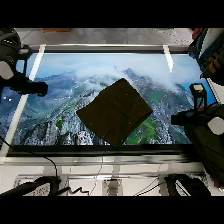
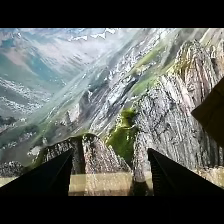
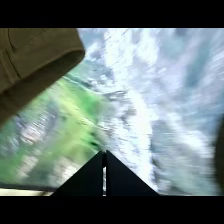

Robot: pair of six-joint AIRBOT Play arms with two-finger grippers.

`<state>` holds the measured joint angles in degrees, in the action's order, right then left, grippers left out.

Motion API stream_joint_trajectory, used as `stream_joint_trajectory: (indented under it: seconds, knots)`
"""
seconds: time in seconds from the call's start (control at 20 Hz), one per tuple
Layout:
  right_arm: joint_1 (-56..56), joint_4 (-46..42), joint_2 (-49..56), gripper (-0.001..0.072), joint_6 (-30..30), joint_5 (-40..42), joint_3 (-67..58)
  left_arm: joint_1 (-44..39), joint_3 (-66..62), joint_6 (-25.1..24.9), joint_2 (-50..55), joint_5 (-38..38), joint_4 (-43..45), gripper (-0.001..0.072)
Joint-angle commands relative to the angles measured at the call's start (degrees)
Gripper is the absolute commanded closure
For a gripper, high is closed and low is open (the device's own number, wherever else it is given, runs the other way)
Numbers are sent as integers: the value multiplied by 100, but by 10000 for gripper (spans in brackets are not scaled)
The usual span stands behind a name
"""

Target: Fold the clothes and pants, and hang the long-sleeved shirts on hangers.

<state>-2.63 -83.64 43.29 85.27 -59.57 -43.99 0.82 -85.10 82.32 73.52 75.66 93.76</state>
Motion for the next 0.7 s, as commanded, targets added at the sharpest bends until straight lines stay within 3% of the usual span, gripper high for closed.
stream_joint_trajectory:
  seconds: [0.0,0.05,0.1,0.15,0.25,0.4,0.55,0.65]
  knots:
    - [-785,2002,507,662,-184,1480,909,0,400,-33,0,-466,-210,172]
    - [-855,2476,758,659,-321,1731,1021,0,446,-74,0,-625,-354,180]
    - [-857,2796,1060,575,-402,1897,1047,0,479,-105,2,-785,-551,241]
    - [-857,3084,1364,391,-398,2048,1040,0,509,-232,2,-901,-791,243]
    - [-857,3589,2037,239,-398,2310,1034,0,581,-461,39,-1078,-1211,242]
    - [-857,4212,3027,140,-616,2459,944,0,671,-673,142,-1228,-1268,218]
    - [-824,5112,3692,140,-1600,2406,590,0,671,-693,269,-1228,-1263,218]
    - [-765,5488,3987,139,-1825,2358,258,0,673,-691,385,-1228,-1266,218]
